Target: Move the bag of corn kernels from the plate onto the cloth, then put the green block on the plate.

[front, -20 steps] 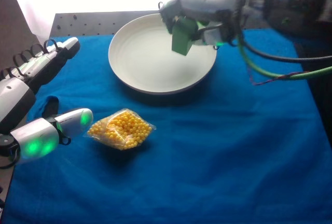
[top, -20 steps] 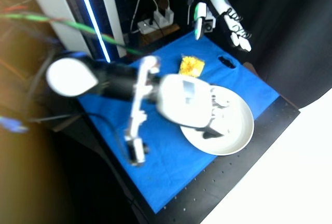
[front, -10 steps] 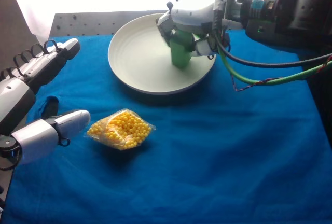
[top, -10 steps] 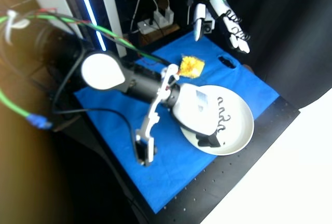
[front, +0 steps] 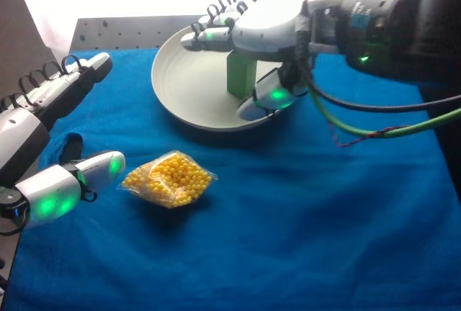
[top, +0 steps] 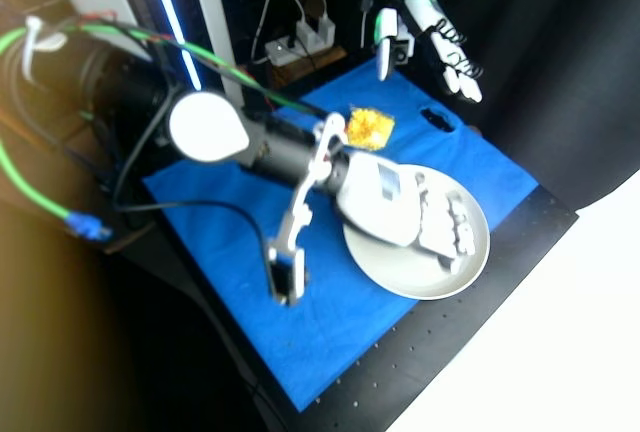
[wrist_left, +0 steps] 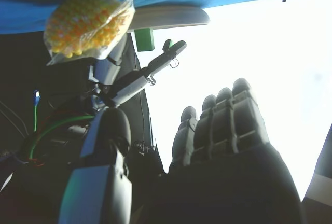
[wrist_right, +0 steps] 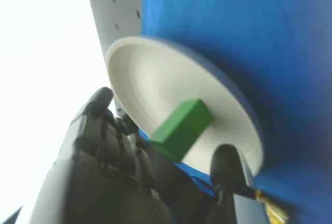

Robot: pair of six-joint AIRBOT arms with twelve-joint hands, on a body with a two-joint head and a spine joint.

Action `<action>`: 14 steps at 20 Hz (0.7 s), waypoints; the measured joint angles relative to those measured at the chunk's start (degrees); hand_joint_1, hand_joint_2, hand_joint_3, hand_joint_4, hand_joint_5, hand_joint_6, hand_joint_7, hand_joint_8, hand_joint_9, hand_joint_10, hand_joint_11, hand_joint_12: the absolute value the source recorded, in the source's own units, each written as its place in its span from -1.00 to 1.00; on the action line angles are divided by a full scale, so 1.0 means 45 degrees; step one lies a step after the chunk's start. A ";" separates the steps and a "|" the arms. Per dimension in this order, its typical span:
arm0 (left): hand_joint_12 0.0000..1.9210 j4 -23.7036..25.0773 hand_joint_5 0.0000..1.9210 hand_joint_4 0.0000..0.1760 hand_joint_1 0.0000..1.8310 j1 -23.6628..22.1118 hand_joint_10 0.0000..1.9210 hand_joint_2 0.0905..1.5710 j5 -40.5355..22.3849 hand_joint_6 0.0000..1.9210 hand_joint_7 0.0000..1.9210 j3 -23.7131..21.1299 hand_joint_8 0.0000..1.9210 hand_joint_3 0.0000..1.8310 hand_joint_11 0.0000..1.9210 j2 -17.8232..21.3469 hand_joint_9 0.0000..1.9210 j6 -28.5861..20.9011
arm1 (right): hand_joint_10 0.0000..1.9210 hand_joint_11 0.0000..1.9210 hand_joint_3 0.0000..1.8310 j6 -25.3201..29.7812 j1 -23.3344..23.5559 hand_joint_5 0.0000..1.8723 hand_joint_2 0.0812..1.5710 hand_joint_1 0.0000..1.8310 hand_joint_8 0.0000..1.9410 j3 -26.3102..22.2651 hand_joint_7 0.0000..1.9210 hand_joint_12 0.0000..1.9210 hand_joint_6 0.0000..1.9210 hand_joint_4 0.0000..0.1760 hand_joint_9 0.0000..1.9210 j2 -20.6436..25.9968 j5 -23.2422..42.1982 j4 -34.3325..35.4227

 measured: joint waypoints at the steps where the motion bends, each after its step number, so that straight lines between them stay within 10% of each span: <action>1: -1.00 -0.0005 -0.97 0.72 -0.39 0.0000 -1.00 0.55 -0.0005 -0.99 -1.00 0.0000 -1.00 -1.00 -1.00 0.0000 -1.00 0.0000 | -1.00 -1.00 -1.00 -0.0005 0.0267 -1.00 0.22 -0.25 -1.00 -0.0330 -1.00 -0.79 -1.00 -0.02 -1.00 0.0549 0.0267 -0.0029; 4: -1.00 -0.0102 -0.99 0.86 -0.41 0.0000 -1.00 0.53 -0.0010 -1.00 -1.00 0.0000 -1.00 -1.00 -1.00 -0.0005 -1.00 0.0000 | -1.00 -1.00 -1.00 -0.0024 0.0602 -1.00 0.15 -0.20 -1.00 -0.1180 -1.00 -0.59 -1.00 -0.64 -1.00 0.2171 0.1744 0.0423; 6: -0.99 -0.0063 -0.99 0.93 -0.45 0.0000 -1.00 0.52 -0.0024 -1.00 -1.00 -0.0068 -1.00 -1.00 -0.99 0.0000 -1.00 -0.0005 | -1.00 -1.00 -0.99 -0.0015 0.0461 -1.00 0.21 -0.12 -1.00 -0.1904 -1.00 -0.96 -1.00 -0.61 -1.00 0.2963 0.2341 0.0452; 9: -0.98 0.0073 -0.98 1.00 -0.43 0.0000 -1.00 0.52 -0.0024 -1.00 -1.00 -0.0107 -1.00 -1.00 -0.97 0.0068 -1.00 -0.0015 | -1.00 -1.00 -0.97 -0.0015 0.0447 -1.00 0.28 -0.24 -1.00 -0.2977 -1.00 -1.00 -1.00 -0.81 -1.00 0.4367 0.3789 0.0661; 12: -0.98 -0.0058 -0.98 1.00 -0.47 0.0029 -1.00 0.51 -0.0199 -1.00 -1.00 -0.0131 -1.00 -1.00 -1.00 0.0359 -1.00 -0.0010 | -1.00 -1.00 -0.95 -0.1083 -0.0296 -1.00 0.35 -0.55 -1.00 -0.4007 -1.00 -1.00 -1.00 -0.51 -1.00 0.5882 0.4886 0.2477; 13: -1.00 -0.0019 -0.98 1.00 -0.44 0.0024 -1.00 0.52 -0.0296 -1.00 -1.00 -0.0136 -1.00 -1.00 -1.00 0.0403 -1.00 -0.0005 | -1.00 -1.00 -0.96 -0.1651 -0.1020 -1.00 0.37 -0.70 -1.00 -0.4342 -1.00 -1.00 -1.00 -0.07 -1.00 0.6368 0.5280 0.3337; 14: -1.00 0.0131 -0.98 1.00 -0.46 0.0029 -1.00 0.51 -0.0369 -1.00 -1.00 -0.0175 -1.00 -1.00 -1.00 0.0471 -1.00 -0.0019 | -1.00 -1.00 -0.97 -0.2205 -0.1729 -1.00 0.48 -0.67 -1.00 -0.4648 -1.00 -1.00 -1.00 -0.17 -1.00 0.6795 0.5571 0.4119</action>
